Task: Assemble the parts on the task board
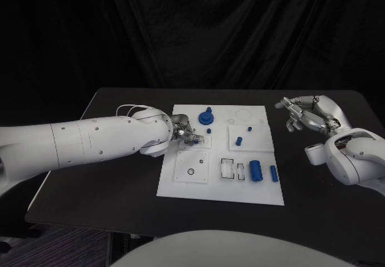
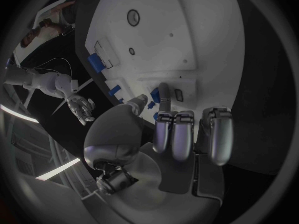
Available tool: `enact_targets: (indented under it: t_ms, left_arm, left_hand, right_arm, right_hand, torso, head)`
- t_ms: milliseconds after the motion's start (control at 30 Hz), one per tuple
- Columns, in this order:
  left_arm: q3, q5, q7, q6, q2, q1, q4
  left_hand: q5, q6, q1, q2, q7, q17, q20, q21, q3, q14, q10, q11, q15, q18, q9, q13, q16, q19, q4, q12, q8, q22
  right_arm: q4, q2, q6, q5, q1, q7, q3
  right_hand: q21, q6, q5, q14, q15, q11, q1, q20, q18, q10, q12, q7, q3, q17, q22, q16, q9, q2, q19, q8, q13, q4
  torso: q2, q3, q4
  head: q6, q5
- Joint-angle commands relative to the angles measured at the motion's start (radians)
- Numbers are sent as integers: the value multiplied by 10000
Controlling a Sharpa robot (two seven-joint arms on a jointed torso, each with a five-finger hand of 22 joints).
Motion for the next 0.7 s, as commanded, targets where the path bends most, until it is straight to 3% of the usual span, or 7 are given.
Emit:
enact_targets:
  t_ms: [33, 300, 433, 500, 533, 600, 700]
  left_arm:
    - [-38, 29, -94, 247, 13, -42, -42]
    - [-38, 29, -63, 155, 9, -44, -56]
    - [-38, 29, 159, -280, -64, -46, 59]
    - [-38, 21, 264, -649, -137, -45, 218]
    - [-37, -8, 289, -750, -172, -43, 290]
    - [-35, -83, 294, -874, -258, -30, 448]
    - [-24, -178, 272, -992, -436, 142, 697]
  left_hand:
    - [-64, -46, 0, 27, 14, 2634, 68, -55, -177, 1056, 1074, 84, 97, 148, -93, 2634, 27, -35, 72, 36, -78, 928]
    - [-407, 35, -165, 180, 23, 2634, 99, -77, -938, 1056, 1074, 107, 119, 152, -24, 2634, 27, -35, 612, 36, -236, 940]
    - [-595, 164, -299, 351, -5, 2634, 96, -77, -1280, 1056, 1074, 84, 109, 149, 122, 2634, 27, -18, 939, 36, -190, 967]
    - [-451, 299, -165, 460, -71, 2634, 66, -53, -1422, 1056, 1074, 34, 70, 138, 371, 2634, 27, 26, 940, 36, -26, 1025]
    - [-100, 351, 303, 472, -139, 2634, 26, -34, -1409, 1056, 1074, -17, 28, 129, 644, 2634, 27, 61, 675, 36, 142, 1071]
    - [212, 268, 667, 485, -175, 2634, -19, -16, -1473, 1056, 1074, -63, -16, 117, 1058, 2634, 27, 97, 519, 36, 335, 1120]
    - [361, 155, 950, 542, -211, 2634, -54, 7, -1592, 1056, 1074, -96, -49, 102, 1526, 2634, 27, 144, 440, 36, 527, 1185]
  right_arm:
    - [-1, 4, 101, -77, -28, -183, 7]
    - [-2, 13, 128, -96, -30, -203, 7]
    - [13, -8, 110, -99, -31, -170, 7]
    - [20, -32, 99, -99, -31, -143, 7]
    - [21, -42, 96, -100, -31, -137, 7]
    - [24, -59, 88, -100, -31, -133, 7]
    - [28, -70, 69, -100, -31, -139, 7]
  right_hand:
    - [-33, -13, 35, -76, -7, -8, 89, 7, 54, -61, -46, -27, 37, -8, -10, -45, -8, -19, -55, -7, -7, 5]
    - [-35, -10, 60, -77, -8, -8, 105, 6, 54, -67, -49, -27, 53, -13, -10, -45, -11, -30, -53, -7, -16, 6]
    - [-41, -9, 68, -80, -8, -8, 109, 6, 55, -74, -52, -27, 59, -21, -12, -48, -11, -32, -55, -6, -23, 8]
    - [-45, -7, 75, -83, -7, -8, 113, 6, 55, -79, -54, -27, 64, -27, -14, -51, -12, -34, -57, -6, -29, 9]
    - [-45, -7, 75, -83, -7, -8, 113, 6, 55, -79, -54, -27, 64, -27, -14, -51, -12, -34, -57, -6, -29, 9]
    - [-49, -6, 78, -80, -7, -8, 114, 6, 56, -89, -59, -27, 66, -22, -16, -48, -13, -35, -59, -6, -40, 12]
    - [-41, -5, 80, -81, -7, -7, 111, 6, 54, -76, -53, -26, 68, -24, -11, -49, -13, -35, -54, -6, -27, 17]
  torso:
    - [2, 0, 0]
    - [4, 0, -5]
    - [6, 1, 0]
    - [4, 0, 1]
    - [5, 0, 1]
    - [1, 0, -2]
    - [1, 0, -3]
  head:
    - [0, 23]
    - [0, 34]
    - [0, 72]
    - [0, 50]
    - [0, 37]
    - [0, 20]
    - [0, 5]
